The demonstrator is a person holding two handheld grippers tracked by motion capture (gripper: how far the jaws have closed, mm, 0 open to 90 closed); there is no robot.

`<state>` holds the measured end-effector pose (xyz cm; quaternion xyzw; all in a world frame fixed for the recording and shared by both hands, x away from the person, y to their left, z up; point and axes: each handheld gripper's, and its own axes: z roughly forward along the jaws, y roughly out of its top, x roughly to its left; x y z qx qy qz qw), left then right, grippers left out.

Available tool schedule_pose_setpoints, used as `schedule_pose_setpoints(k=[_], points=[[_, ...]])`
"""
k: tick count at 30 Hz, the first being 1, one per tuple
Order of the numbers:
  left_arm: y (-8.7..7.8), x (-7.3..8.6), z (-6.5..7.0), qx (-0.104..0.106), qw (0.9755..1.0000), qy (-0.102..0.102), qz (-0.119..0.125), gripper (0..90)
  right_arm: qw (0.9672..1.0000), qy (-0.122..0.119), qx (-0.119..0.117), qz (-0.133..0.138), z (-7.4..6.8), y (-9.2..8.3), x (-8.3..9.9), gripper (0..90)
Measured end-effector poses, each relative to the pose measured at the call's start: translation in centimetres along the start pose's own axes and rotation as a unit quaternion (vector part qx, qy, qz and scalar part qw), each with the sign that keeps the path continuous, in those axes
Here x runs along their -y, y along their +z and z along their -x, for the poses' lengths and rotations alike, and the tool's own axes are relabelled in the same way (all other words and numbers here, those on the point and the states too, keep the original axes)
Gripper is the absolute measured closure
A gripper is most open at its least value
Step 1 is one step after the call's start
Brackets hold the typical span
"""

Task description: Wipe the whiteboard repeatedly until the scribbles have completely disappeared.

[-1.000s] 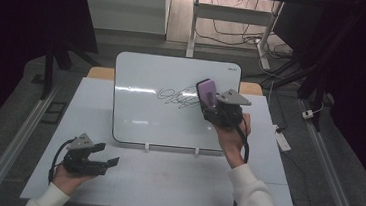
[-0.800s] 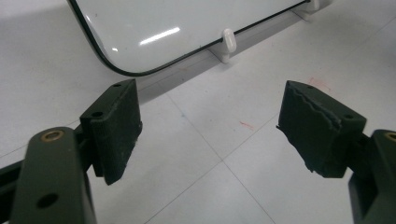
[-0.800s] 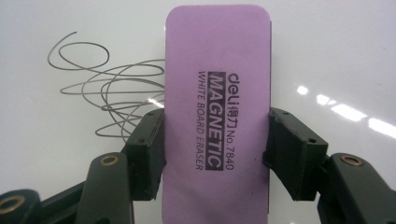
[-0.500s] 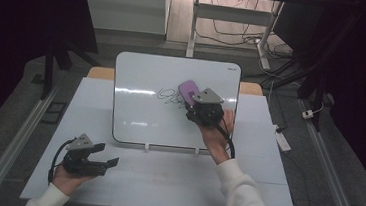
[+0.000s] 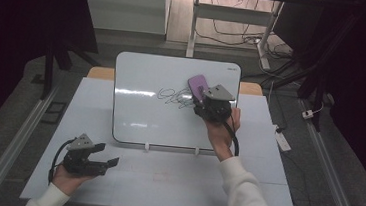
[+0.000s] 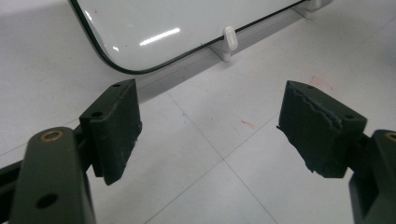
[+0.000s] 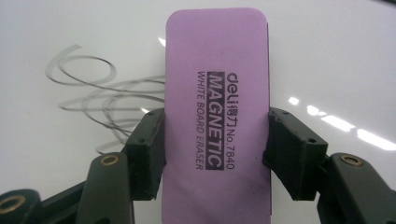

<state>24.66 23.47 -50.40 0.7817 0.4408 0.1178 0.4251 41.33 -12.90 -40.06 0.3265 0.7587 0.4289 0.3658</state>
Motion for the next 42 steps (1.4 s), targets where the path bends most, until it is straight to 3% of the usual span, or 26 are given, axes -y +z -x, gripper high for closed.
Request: schedule_pose_setpoints(k=[2, 8, 11, 14, 16, 22, 25, 27, 28, 32, 35, 37, 39, 41, 42], points=[[0.1, 0.0, 0.0, 0.001, 1.0, 0.0, -0.001, 21.7, 0.9999, -0.001, -0.01, 0.003, -0.8, 0.3, 0.0, 41.0], [0.0, 0.0, 0.0, 0.001, 1.0, -0.002, 0.001, 21.7, 0.9981, -0.037, -0.05, -0.002, -5.1, 1.4, -0.1, 41.0], [-0.1, 0.1, -0.1, 0.001, 1.0, -0.001, 0.001, 21.6, 0.9972, -0.051, -0.054, -0.001, -6.3, 1.7, -0.2, 41.0], [-0.1, 0.1, -0.2, 0.001, 1.0, -0.004, 0.003, 21.6, 0.9971, -0.032, -0.069, -0.002, -5.3, 1.6, -0.3, 40.9], [-0.1, 0.1, -0.2, 0.001, 1.0, -0.004, 0.002, 21.6, 0.9983, -0.032, -0.048, 0.001, -4.3, 1.3, -0.5, 40.9], [-0.1, 0.0, -0.1, 0.002, 1.0, -0.001, 0.003, 21.6, 0.9998, 0.016, 0.009, 0.01, 0.8, 0.2, -0.8, 40.9], [-0.1, 0.0, -0.1, 0.002, 1.0, -0.001, 0.002, 21.6, 0.999, 0.044, 0.003, 0.013, 1.9, 0.1, -0.9, 41.0], [0.0, 0.0, -0.1, 0.003, 1.0, -0.001, 0.002, 21.6, 0.9995, 0.029, 0.008, 0.01, 1.4, 0.2, -1.0, 41.0], [0.0, 0.0, -0.1, 0.002, 1.0, -0.002, 0.001, 21.6, 0.9996, 0.027, 0.0, 0.01, 0.9, 0.4, -1.0, 40.9], [0.0, 0.0, -0.1, 0.002, 1.0, 0.0, 0.002, 21.6, 0.9987, 0.008, -0.049, 0.005, -2.5, 1.5, -1.5, 41.0], [0.0, 0.0, -0.1, 0.003, 1.0, -0.001, 0.001, 21.6, 0.9957, -0.013, -0.092, -0.002, -5.8, 2.4, -1.5, 41.0], [-0.1, 0.0, -0.2, 0.003, 1.0, 0.0, 0.002, 21.5, 0.9943, -0.03, -0.102, -0.007, -7.3, 2.7, -1.4, 41.0], [-0.1, 0.1, -0.2, 0.003, 1.0, -0.001, 0.003, 21.6, 0.9943, -0.04, -0.099, -0.006, -7.7, 2.8, -1.3, 41.0], [-0.2, 0.1, -0.3, 0.002, 1.0, 0.0, 0.002, 21.5, 0.9934, -0.015, -0.114, -0.005, -6.7, 2.7, -1.3, 41.0], [-0.2, 0.2, -0.3, 0.003, 1.0, 0.0, 0.002, 21.6, 0.994, -0.01, -0.108, -0.005, -6.2, 2.5, -1.4, 40.9]])
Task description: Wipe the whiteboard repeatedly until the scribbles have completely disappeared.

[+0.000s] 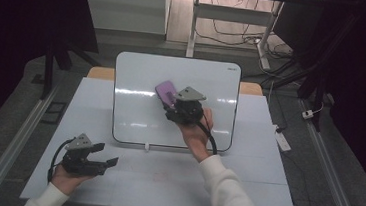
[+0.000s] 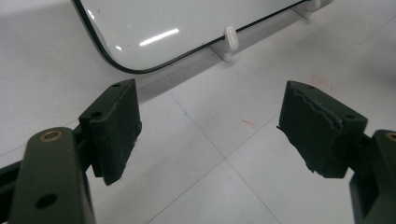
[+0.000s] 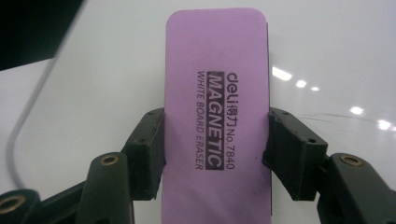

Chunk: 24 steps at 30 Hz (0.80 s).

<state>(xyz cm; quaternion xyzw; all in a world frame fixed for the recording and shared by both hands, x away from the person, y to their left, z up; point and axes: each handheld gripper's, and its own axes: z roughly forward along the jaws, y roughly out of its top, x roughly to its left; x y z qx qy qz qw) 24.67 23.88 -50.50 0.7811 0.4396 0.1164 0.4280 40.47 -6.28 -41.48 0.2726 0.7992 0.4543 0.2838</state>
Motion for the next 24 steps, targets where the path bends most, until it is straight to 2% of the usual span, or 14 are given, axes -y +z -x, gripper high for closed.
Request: schedule_pose_setpoints(k=[2, 5, 9, 11, 13, 14, 16, 18, 21, 24], points=[[0.0, 0.0, 0.0, -0.001, 1.0, -0.002, 0.001, 21.6, 0.9998, 0.001, 0.018, 0.002, 1.0, -0.6, 0.0, 40.9], [-0.1, 0.0, 0.0, -0.001, 1.0, 0.0, 0.001, 21.6, 0.9987, 0.016, 0.048, 0.009, 3.0, -1.7, 0.2, 40.9], [0.0, 0.0, 0.1, 0.0, 1.0, 0.0, 0.001, 21.6, 0.9944, 0.036, 0.098, 0.019, 5.9, -3.3, 0.5, 40.9], [0.0, 0.0, 0.1, -0.002, 1.0, 0.0, 0.001, 21.5, 0.9922, 0.048, 0.112, 0.025, 7.1, -4.0, 0.7, 40.9], [0.0, 0.0, 0.1, -0.002, 1.0, -0.001, 0.001, 21.6, 0.9915, 0.059, 0.112, 0.029, 7.7, -4.3, 0.9, 40.9], [0.0, 0.0, 0.1, -0.002, 1.0, -0.001, 0.0, 21.6, 0.9913, 0.059, 0.113, 0.03, 7.6, -4.3, 0.9, 40.9], [0.1, 0.0, 0.1, -0.001, 1.0, -0.001, 0.0, 21.5, 0.9914, 0.043, 0.12, 0.025, 6.9, -3.9, 0.8, 40.9], [0.1, -0.1, 0.1, -0.001, 1.0, 0.0, 0.0, 21.5, 0.9933, 0.043, 0.104, 0.024, 5.9, -3.3, 0.6, 40.9], [0.1, -0.1, 0.1, -0.001, 1.0, -0.001, 0.0, 21.5, 0.9964, 0.019, 0.079, 0.02, 3.6, -1.8, 0.0, 41.0], [0.1, 0.0, 0.1, -0.001, 1.0, 0.0, 0.001, 21.5, 0.9989, -0.01, 0.044, 0.01, 0.6, 0.0, -0.7, 40.9]])
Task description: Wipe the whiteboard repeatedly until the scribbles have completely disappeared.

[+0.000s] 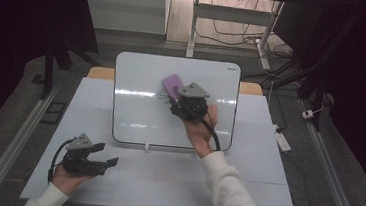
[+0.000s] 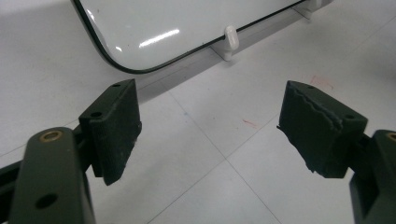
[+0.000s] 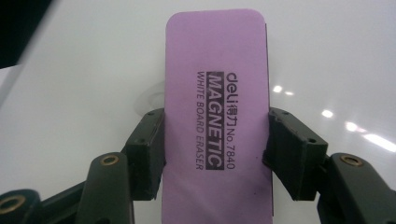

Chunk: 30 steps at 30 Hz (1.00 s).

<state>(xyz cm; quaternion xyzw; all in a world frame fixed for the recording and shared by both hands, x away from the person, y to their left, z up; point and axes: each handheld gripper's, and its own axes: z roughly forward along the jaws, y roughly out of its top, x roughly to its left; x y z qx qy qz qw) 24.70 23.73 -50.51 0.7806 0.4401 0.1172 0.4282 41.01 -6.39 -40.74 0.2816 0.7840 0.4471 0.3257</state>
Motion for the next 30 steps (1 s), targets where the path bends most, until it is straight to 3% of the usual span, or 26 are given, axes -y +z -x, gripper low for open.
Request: schedule_pose_setpoints(k=[4, 7, 9, 12, 16, 19, 22, 24, 26, 30], points=[[-0.1, 0.0, -0.1, 0.0, 1.0, 0.001, 0.0, 21.5, 0.999, -0.017, -0.041, -0.009, -3.2, 1.4, -0.4, 40.9], [-0.1, 0.0, 0.0, 0.001, 1.0, 0.0, 0.0, 21.6, 0.9983, -0.04, -0.04, -0.013, -4.2, 1.8, -0.5, 40.9], [0.0, 0.0, 0.0, 0.001, 1.0, 0.0, 0.0, 21.6, 0.9982, -0.028, -0.05, -0.013, -3.6, 1.7, -0.6, 40.9], [-0.1, 0.0, 0.0, 0.002, 1.0, 0.0, 0.001, 21.5, 0.9993, -0.032, -0.017, -0.007, -2.1, 1.0, -0.8, 40.8], [-0.2, 0.0, 0.0, 0.001, 1.0, 0.001, 0.003, 21.5, 0.9998, 0.004, 0.018, 0.003, 1.4, -0.2, -0.6, 40.8], [-0.3, 0.1, -0.1, 0.0, 1.0, -0.001, 0.004, 21.5, 0.9983, 0.023, 0.052, 0.01, 3.7, -1.4, -0.3, 40.8], [-0.3, 0.1, -0.2, 0.0, 1.0, -0.002, 0.004, 21.5, 0.9963, 0.057, 0.061, 0.018, 5.6, -2.2, 0.2, 40.8], [-0.2, 0.0, -0.1, 0.0, 1.0, -0.002, 0.003, 21.6, 0.9959, 0.065, 0.058, 0.022, 5.7, -2.3, 0.3, 40.9], [-0.2, 0.0, 0.0, 0.0, 1.0, -0.002, 0.003, 21.6, 0.9963, 0.055, 0.063, 0.021, 5.1, -2.0, 0.2, 40.9], [-0.2, 0.0, 0.0, 0.0, 1.0, 0.0, 0.003, 21.5, 0.9982, 0.038, 0.042, 0.019, 3.3, -0.9, -0.3, 40.9]])
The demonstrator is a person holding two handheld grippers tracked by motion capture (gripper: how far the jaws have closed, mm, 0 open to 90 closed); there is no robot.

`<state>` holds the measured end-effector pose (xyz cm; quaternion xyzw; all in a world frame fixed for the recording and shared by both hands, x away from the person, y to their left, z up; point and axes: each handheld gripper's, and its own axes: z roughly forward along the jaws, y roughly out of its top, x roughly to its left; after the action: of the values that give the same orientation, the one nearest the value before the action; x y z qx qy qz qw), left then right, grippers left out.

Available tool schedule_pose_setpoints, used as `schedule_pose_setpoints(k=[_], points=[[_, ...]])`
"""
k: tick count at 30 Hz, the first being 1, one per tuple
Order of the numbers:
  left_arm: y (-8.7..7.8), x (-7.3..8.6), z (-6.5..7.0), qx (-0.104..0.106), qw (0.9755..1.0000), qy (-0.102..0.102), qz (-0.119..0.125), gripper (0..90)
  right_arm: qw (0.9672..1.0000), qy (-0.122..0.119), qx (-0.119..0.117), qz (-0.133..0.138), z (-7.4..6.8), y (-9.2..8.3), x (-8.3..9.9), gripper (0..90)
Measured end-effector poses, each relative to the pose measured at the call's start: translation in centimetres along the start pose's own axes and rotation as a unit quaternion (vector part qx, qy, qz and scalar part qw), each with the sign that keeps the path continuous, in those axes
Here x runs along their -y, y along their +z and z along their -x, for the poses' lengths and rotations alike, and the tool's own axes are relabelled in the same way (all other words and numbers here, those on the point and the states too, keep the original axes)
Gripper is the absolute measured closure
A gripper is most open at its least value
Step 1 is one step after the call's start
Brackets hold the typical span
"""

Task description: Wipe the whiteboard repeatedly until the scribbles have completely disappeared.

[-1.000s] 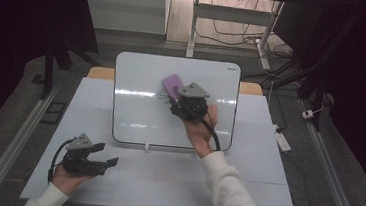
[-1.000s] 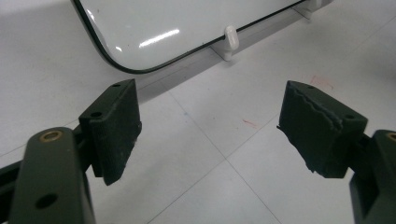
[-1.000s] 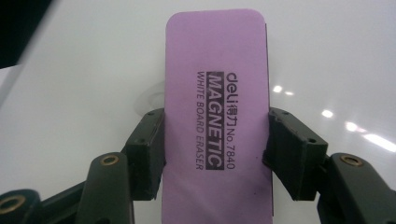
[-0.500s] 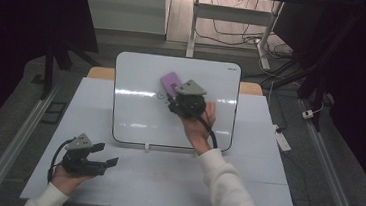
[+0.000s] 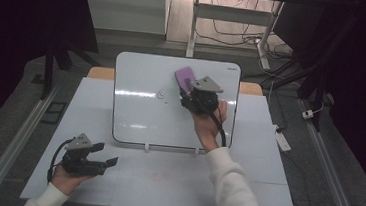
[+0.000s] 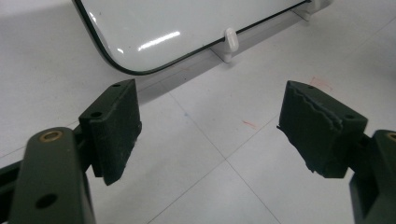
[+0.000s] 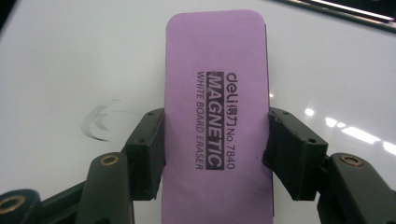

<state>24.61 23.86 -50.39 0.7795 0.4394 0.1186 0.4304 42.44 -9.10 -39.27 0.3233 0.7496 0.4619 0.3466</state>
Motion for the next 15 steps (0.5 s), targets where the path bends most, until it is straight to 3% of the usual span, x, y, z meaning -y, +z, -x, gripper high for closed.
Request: schedule_pose_setpoints(k=[5, 9, 13, 15], points=[[0.0, 0.1, 0.0, 0.0, 1.0, -0.002, 0.0, 21.6, 0.9991, -0.019, -0.039, -0.003, -3.2, 1.2, 0.0, 40.9], [0.1, 0.1, 0.0, -0.001, 1.0, 0.0, -0.002, 21.6, 0.9964, -0.027, -0.08, -0.01, -6.0, 2.1, 0.2, 40.9], [0.0, 0.1, 0.0, -0.001, 1.0, 0.0, -0.001, 21.5, 0.9918, -0.06, -0.11, -0.024, -9.1, 2.8, 0.6, 40.9], [0.0, 0.1, 0.0, -0.002, 1.0, 0.001, -0.001, 21.6, 0.9908, -0.077, -0.108, -0.025, -10.0, 2.9, 0.8, 40.9]])
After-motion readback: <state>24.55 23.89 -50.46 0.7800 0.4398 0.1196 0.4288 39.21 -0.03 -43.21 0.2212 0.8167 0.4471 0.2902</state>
